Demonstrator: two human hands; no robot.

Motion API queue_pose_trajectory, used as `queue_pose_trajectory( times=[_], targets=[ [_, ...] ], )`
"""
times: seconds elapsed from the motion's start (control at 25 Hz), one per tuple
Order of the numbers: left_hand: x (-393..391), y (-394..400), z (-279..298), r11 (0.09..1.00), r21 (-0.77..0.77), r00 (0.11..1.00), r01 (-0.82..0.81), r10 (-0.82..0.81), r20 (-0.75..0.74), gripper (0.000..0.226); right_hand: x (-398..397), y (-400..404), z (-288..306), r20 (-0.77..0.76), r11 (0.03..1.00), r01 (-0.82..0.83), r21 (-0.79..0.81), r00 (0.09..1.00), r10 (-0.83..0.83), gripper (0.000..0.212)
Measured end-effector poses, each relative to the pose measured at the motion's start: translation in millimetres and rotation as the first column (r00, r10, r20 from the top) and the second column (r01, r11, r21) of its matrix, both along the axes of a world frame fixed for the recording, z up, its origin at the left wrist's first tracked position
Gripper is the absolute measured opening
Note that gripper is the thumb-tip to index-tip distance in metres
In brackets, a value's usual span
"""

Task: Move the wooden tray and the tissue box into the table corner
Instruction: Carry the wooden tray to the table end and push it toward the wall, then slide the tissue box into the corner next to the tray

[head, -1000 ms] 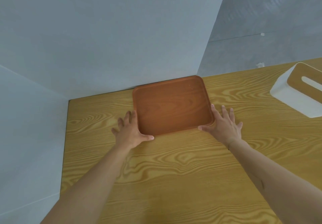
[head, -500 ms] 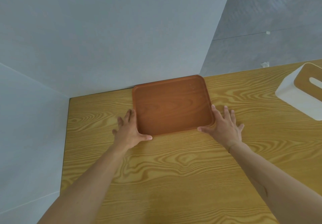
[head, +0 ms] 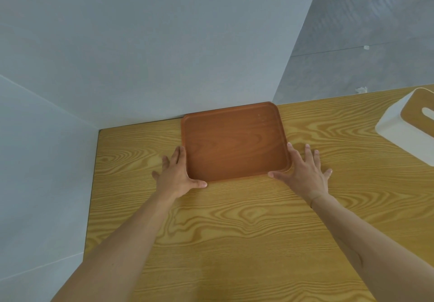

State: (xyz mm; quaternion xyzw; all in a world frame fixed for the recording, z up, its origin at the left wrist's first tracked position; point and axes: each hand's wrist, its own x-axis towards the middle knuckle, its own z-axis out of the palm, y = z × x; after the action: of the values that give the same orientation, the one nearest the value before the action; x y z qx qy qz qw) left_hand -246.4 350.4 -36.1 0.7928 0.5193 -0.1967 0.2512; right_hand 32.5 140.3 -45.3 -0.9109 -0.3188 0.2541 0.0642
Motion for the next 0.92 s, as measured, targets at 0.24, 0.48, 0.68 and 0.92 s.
queue_pose_trajectory(
  times=[0.24,0.48,0.68,0.92],
  targets=[
    [1.6,4.0,7.1,1.000,-0.026,0.999,0.013,-0.015,-0.047,0.143,2.1,1.6,6.5,-0.024,0.998,-0.029,-0.047,0.999,0.028,0.108],
    [1.9,21.2,40.7,0.994,-0.098,0.998,0.056,-0.055,0.019,0.108,5.3,3.2,49.7,0.109,0.966,-0.221,-0.133,0.966,0.236,0.083],
    [-3.2,2.8,81.4,0.978,-0.145,0.970,0.150,-0.117,0.212,0.074,-20.7,-23.1,97.5,0.139,0.908,-0.415,-0.056,0.897,0.419,0.054],
    [-5.3,-48.1,135.1,0.858,0.025,0.833,0.513,-0.504,0.229,0.057,-58.7,-93.3,151.3,0.229,0.922,-0.387,-0.004,0.897,0.377,0.048]
  ],
)
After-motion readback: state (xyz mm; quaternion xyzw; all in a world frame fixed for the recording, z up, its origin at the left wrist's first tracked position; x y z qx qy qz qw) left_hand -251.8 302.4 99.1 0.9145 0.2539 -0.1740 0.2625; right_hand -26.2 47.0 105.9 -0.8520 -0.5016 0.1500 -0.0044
